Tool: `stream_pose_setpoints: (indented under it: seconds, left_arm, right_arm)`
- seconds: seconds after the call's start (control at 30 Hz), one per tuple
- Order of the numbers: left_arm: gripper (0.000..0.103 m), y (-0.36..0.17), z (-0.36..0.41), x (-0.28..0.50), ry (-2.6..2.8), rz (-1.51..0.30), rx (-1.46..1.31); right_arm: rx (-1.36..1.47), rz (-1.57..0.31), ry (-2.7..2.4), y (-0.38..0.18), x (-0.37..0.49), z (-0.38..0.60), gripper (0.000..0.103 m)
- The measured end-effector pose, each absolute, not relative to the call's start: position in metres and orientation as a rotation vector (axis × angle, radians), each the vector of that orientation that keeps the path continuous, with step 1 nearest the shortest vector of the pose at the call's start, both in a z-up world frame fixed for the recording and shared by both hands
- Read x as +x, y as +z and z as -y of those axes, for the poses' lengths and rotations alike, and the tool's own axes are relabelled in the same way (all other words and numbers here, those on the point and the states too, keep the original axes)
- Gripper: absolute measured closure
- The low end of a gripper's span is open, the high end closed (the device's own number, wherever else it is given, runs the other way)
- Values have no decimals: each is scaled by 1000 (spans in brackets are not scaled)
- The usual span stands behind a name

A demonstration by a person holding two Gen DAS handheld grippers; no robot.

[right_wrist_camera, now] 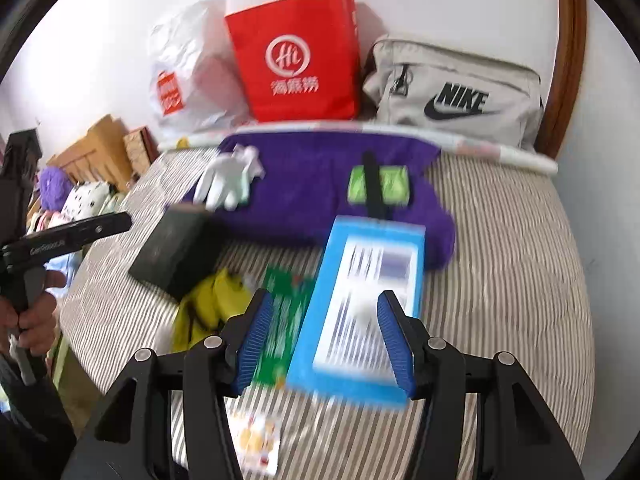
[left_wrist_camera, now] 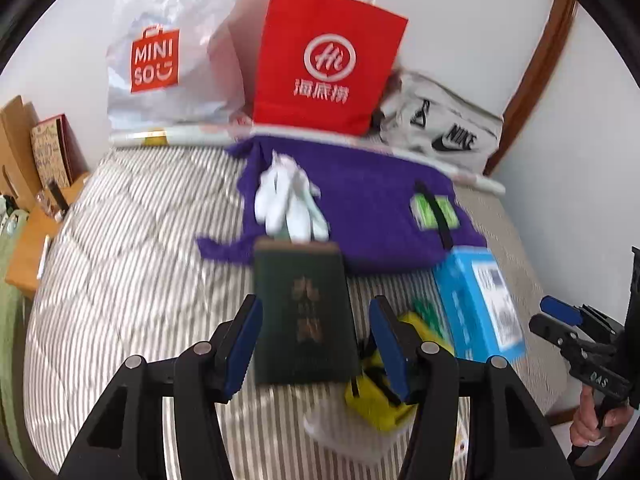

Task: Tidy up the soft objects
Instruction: 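Release the glove with the left tool while the right releases the strap on the towel, then grasp the orange-print snack packet with the right tool while the left grasps the yellow bag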

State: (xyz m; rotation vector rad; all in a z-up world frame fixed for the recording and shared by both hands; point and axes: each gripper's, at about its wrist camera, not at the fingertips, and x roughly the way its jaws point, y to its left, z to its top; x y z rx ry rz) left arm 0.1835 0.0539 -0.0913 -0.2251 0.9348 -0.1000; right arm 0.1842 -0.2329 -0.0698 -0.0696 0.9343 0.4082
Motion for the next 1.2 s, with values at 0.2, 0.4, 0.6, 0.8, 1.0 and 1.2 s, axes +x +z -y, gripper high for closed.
stream_pose_setpoints:
  seconds: [0.2,0.4,0.6,0.8,1.0,1.2]
  left_arm:
    - [50,-107,-48,148,-119,-948,-247]
    - [50,-123,-49,128,-134,-960,-259]
    - [50,-141,-51,119,-130,-981,-245]
    - [50,-149,-55,113,-138,-986,-268]
    - [49,-153,-51,108,-179,-961,-268]
    - [49,-156,-28,117,-271,-958,-252]
  right_arm:
    - [-80,-976,460,-99,131,228,37]
    - [-74,-1073,518,-150,105,209,36]
    - [-114,-1093,494,-179,92,188,25]
    - [-184,-1013,405,-184,79,173,21]
    - [-221,-928,404,-180,71,168,65]
    - [-205,-940,425,-176,75,174,71]
